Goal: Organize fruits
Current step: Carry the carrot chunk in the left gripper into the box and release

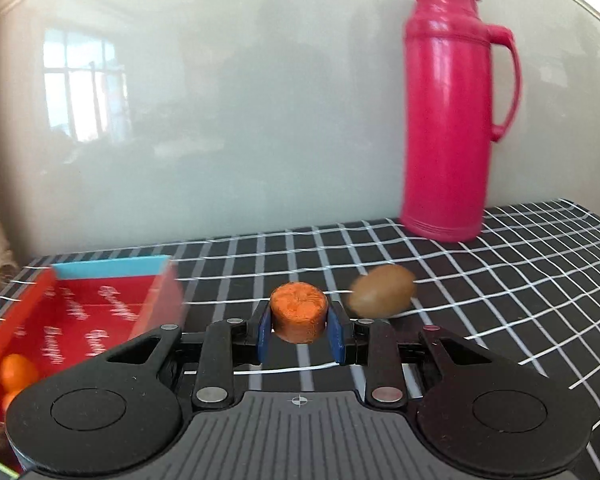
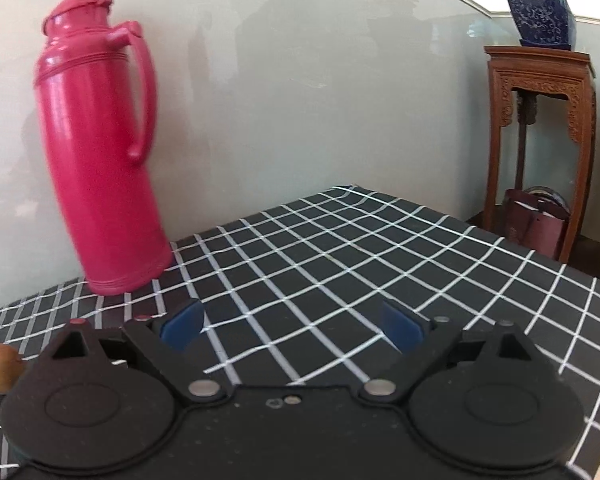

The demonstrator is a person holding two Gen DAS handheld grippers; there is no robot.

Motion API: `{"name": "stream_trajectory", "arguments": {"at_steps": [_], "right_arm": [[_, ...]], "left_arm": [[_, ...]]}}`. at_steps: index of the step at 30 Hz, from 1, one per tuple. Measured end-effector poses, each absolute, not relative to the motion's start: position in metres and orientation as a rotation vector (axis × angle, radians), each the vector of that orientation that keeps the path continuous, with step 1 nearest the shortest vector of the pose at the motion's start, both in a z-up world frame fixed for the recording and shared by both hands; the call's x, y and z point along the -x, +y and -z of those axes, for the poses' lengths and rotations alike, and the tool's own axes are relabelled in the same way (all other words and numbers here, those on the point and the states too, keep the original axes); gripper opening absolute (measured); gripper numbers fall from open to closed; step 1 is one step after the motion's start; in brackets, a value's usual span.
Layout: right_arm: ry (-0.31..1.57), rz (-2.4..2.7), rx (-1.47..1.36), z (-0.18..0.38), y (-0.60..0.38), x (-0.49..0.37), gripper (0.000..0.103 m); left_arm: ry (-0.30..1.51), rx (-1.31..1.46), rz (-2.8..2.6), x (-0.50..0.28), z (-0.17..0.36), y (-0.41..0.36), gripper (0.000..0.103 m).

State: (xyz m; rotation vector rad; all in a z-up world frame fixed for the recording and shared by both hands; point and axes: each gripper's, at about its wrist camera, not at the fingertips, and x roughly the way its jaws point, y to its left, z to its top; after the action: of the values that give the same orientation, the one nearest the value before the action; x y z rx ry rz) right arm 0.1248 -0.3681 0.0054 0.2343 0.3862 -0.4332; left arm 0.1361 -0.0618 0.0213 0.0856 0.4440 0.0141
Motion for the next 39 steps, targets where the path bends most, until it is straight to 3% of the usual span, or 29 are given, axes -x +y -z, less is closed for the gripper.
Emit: {"name": "stream_trajectory", "arguments": {"at_steps": [20, 30, 33, 35, 39], "right_arm": [[0.369, 0.314, -0.172, -0.022, -0.277, -0.131, 0.095], [0.366, 0.294, -0.154, -0.024, -0.266, -0.125, 0.095], [0.362, 0.293, -0.154, -0.025, -0.268, -0.124, 0.095], [0.36, 0.296, -0.151, -0.026, -0.269, -0.123, 0.1], [0.345, 0.287, -0.151, -0.027, -0.274, -0.121, 0.103]], "left_arm": [[0.512, 0.005, -0.255, -0.121, -0.009, 0.101, 0.03], [0.504, 0.013, -0.293, -0.119, -0.006, 0.108, 0.032], [0.487, -0.001, -0.289, -0.115, -0.01, 0.102, 0.059], [0.461, -0.011, -0.289, -0.112, -0.013, 0.099, 0.083], [0.369, -0.029, -0.293, -0.099, -0.022, 0.091, 0.101]]}}
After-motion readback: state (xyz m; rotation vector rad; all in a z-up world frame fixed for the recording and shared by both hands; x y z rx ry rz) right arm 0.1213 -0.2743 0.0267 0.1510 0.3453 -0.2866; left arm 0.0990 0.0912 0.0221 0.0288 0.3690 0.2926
